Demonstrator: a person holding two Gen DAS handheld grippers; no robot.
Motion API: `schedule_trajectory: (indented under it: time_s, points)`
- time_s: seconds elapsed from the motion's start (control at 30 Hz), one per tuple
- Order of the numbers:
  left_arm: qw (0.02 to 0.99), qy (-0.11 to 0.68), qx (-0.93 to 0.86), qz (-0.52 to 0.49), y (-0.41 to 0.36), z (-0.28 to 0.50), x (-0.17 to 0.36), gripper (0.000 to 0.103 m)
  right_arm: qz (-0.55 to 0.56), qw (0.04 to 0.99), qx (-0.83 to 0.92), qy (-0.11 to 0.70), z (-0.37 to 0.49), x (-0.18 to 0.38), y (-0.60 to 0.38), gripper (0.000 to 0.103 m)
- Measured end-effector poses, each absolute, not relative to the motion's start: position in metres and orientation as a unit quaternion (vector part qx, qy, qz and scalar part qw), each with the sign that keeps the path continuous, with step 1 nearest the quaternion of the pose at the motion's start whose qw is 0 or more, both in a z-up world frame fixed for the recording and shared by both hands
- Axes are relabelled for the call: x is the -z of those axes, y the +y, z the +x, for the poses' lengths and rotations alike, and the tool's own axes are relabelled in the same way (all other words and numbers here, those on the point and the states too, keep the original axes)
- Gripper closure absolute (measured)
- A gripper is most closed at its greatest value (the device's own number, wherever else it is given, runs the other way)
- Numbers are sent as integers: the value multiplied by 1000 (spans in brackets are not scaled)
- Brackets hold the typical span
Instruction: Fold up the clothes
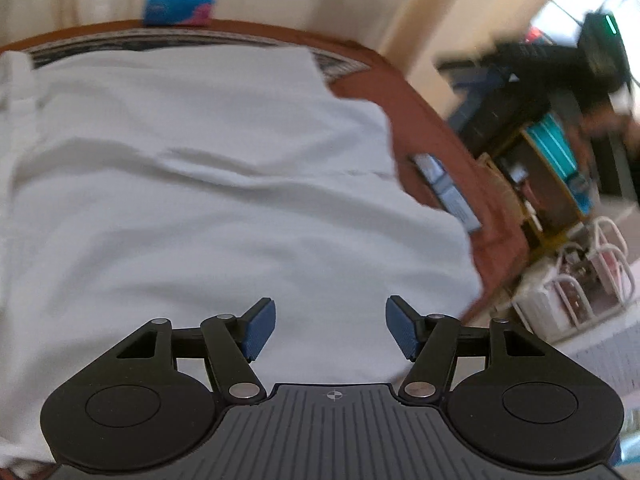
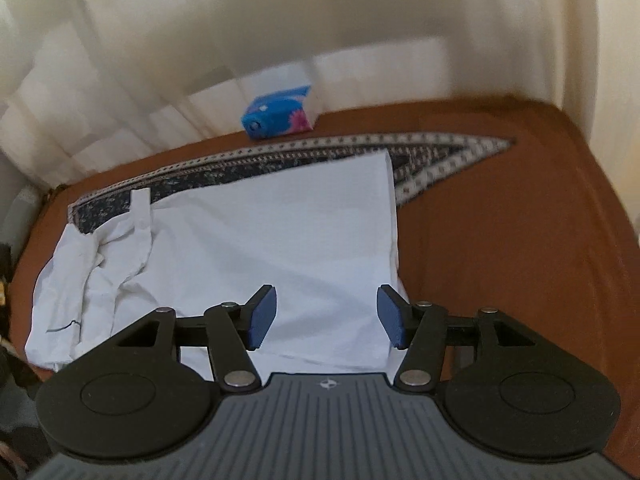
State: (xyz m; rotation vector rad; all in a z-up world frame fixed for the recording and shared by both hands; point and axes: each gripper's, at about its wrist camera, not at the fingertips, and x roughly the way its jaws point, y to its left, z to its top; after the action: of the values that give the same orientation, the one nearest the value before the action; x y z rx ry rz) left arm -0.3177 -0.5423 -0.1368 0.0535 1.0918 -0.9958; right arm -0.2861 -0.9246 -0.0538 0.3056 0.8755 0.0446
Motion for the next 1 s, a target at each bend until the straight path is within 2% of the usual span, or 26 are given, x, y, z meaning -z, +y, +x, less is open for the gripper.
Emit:
schedule_trajectory:
  time_s: [0.1,0.27,0.37,0.5,0.6,0.7,0.83,1.0]
  points:
    - [733,480,477,66,-573,-345,134,27,119,900,-38,418,-266,42,-935,34]
    - [731,453,486,155,-644,-376,145,25,80,897,-73,428,-217,50,-957,32]
    - [724,457,476,200,-678,-393,161,25,48,889,-115,440,-194,68,-974,25]
    - [728,498,416,220,-697,-406,176,25,24,867,-173,467,-170,101,-1003,25]
    - [730,565,354,154,-691,-400,182,25,25,854,-198,480,-150,125,-1021,25]
    - [722,631,280,-46,-663,-386,187,23,27,846,-212,489,-125,147,-1031,25]
    - [680,649,177,-290,-623,-381,202,24,36,843,-233,483,-94,164,-1030,25]
    - [650,655,111,-369,-616,-395,207,24,34,841,-249,479,-54,176,-1018,25]
